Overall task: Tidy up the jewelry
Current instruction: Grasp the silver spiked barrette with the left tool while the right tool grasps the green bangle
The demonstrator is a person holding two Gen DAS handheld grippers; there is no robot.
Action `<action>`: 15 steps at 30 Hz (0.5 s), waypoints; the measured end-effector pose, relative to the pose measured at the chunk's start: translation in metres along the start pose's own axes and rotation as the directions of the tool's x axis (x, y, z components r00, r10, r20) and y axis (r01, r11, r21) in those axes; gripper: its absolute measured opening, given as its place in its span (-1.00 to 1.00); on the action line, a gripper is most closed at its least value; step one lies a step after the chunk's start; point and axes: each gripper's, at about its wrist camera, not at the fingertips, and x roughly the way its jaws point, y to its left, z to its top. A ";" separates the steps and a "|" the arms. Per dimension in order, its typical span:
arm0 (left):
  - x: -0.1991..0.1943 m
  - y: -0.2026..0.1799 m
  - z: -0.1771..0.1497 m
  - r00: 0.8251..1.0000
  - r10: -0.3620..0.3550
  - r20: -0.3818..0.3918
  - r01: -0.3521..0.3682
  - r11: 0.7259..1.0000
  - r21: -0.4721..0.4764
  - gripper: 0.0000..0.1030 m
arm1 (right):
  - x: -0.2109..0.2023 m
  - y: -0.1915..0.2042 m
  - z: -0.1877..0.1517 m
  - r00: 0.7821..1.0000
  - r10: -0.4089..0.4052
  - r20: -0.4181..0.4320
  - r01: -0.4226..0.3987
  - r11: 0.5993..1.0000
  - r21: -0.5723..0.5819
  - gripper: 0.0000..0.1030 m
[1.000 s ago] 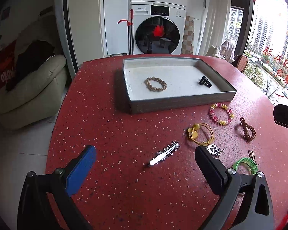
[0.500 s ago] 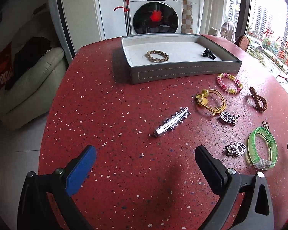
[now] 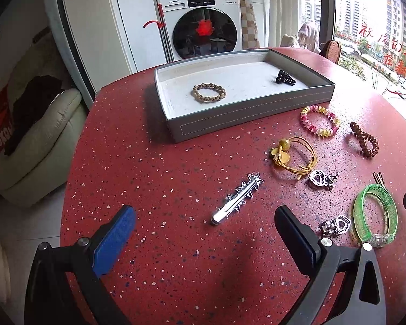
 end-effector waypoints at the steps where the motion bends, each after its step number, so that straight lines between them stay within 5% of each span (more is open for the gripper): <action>1: 0.002 -0.001 0.001 1.000 -0.002 -0.003 0.002 1.000 0.009 1.00 | 0.003 0.006 0.002 1.000 -0.001 -0.005 0.001 1.000 -0.031 0.54; 8: 0.019 -0.007 0.007 0.998 -0.026 -0.059 0.029 0.998 0.049 1.00 | 0.027 0.042 0.014 0.993 -0.088 -0.075 0.060 0.946 -0.319 0.32; 15: 0.023 -0.011 0.009 0.995 -0.066 -0.068 0.070 0.996 0.059 0.90 | 0.050 0.051 0.019 0.985 -0.113 -0.133 0.046 0.902 -0.430 0.00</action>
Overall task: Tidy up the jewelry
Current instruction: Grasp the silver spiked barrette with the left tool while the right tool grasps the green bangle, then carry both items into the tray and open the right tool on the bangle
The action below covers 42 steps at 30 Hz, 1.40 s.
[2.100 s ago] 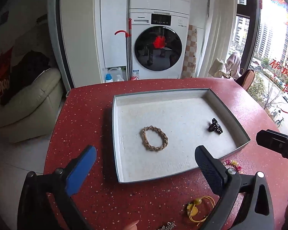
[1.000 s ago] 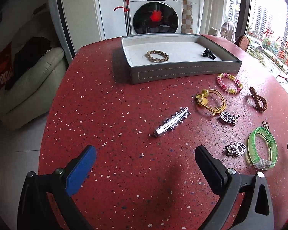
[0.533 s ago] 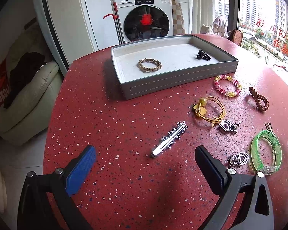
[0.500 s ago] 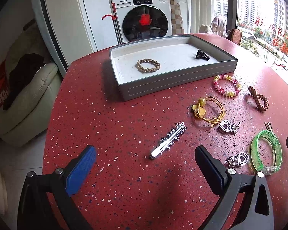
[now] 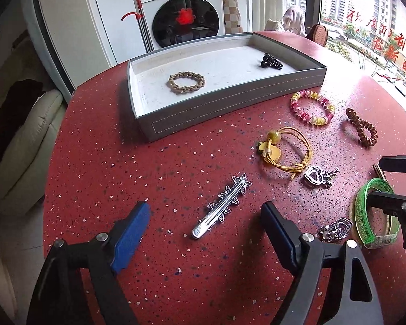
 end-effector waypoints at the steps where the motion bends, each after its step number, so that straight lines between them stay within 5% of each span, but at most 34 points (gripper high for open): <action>1: 0.000 -0.001 0.000 1.000 0.000 0.000 0.000 1.000 0.003 0.90 | 0.001 0.002 0.001 1.000 0.001 0.004 0.000 1.000 -0.020 0.00; 8: -0.003 -0.003 -0.001 0.994 -0.108 -0.014 0.108 0.994 -0.010 0.30 | 0.002 0.006 0.004 0.999 0.034 -0.010 -0.035 0.996 -0.085 -0.25; 12: -0.006 -0.011 0.000 0.993 -0.114 -0.014 0.114 0.993 0.022 -0.32 | 0.001 0.011 0.006 0.998 0.056 -0.020 -0.058 0.993 -0.105 -0.61; 16: -0.008 -0.013 -0.001 0.995 -0.095 -0.009 0.095 0.995 0.018 -0.32 | 0.001 0.016 0.004 0.998 0.057 -0.018 -0.059 0.993 -0.099 -0.86; 25: -0.029 0.007 -0.006 0.991 -0.125 0.049 0.130 0.986 -0.108 -0.32 | -0.018 -0.006 0.000 0.994 0.087 0.070 -0.091 0.993 0.068 -0.86; 42: -0.068 0.021 0.014 0.977 -0.135 0.164 0.163 0.972 -0.169 -0.32 | -0.046 -0.030 0.011 0.975 0.130 0.182 -0.167 0.964 0.209 -0.86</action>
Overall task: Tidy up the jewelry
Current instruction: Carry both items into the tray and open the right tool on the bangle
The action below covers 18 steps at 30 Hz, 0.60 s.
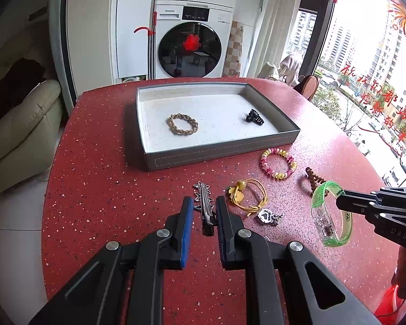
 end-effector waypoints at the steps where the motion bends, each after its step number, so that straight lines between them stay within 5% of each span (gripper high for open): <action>1: -0.002 -0.001 0.004 1.000 -0.002 0.009 0.002 1.000 0.002 -0.32 | -0.001 -0.001 0.002 1.000 0.003 0.004 -0.003 1.000 0.006 -0.86; 18: 0.038 -0.001 0.097 0.998 0.017 0.057 -0.016 1.000 -0.004 -0.32 | 0.008 -0.014 0.100 0.998 -0.007 0.070 0.006 1.000 0.020 -0.86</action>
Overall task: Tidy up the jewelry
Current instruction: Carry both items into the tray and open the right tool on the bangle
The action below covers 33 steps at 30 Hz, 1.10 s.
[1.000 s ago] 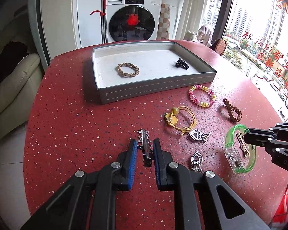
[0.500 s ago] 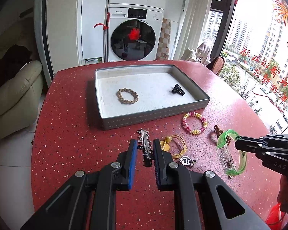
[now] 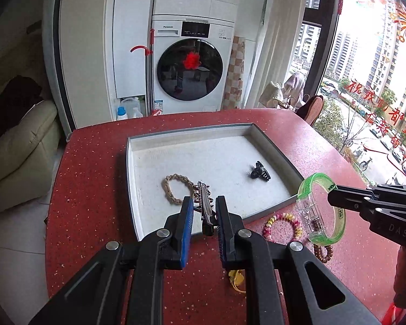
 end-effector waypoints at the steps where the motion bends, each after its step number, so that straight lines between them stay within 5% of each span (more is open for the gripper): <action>1: 0.006 0.000 0.006 1.000 0.006 -0.001 -0.006 1.000 -0.003 -0.32 | 0.005 -0.002 0.008 1.000 0.000 -0.002 0.000 1.000 0.002 -0.86; 14: 0.105 0.027 0.046 0.987 0.140 -0.077 -0.146 0.987 -0.075 -0.32 | 0.099 -0.023 0.081 0.999 -0.032 -0.039 0.035 0.997 0.063 -0.86; 22: 0.149 0.031 0.042 0.977 0.165 -0.137 -0.174 0.983 -0.057 -0.32 | 0.155 -0.027 0.095 0.995 -0.065 -0.082 0.071 0.995 0.072 -0.86; 33: 0.170 0.021 0.030 0.961 0.214 -0.178 -0.216 0.976 0.007 -0.32 | 0.183 -0.029 0.090 0.988 -0.094 -0.124 0.103 0.992 0.069 -0.84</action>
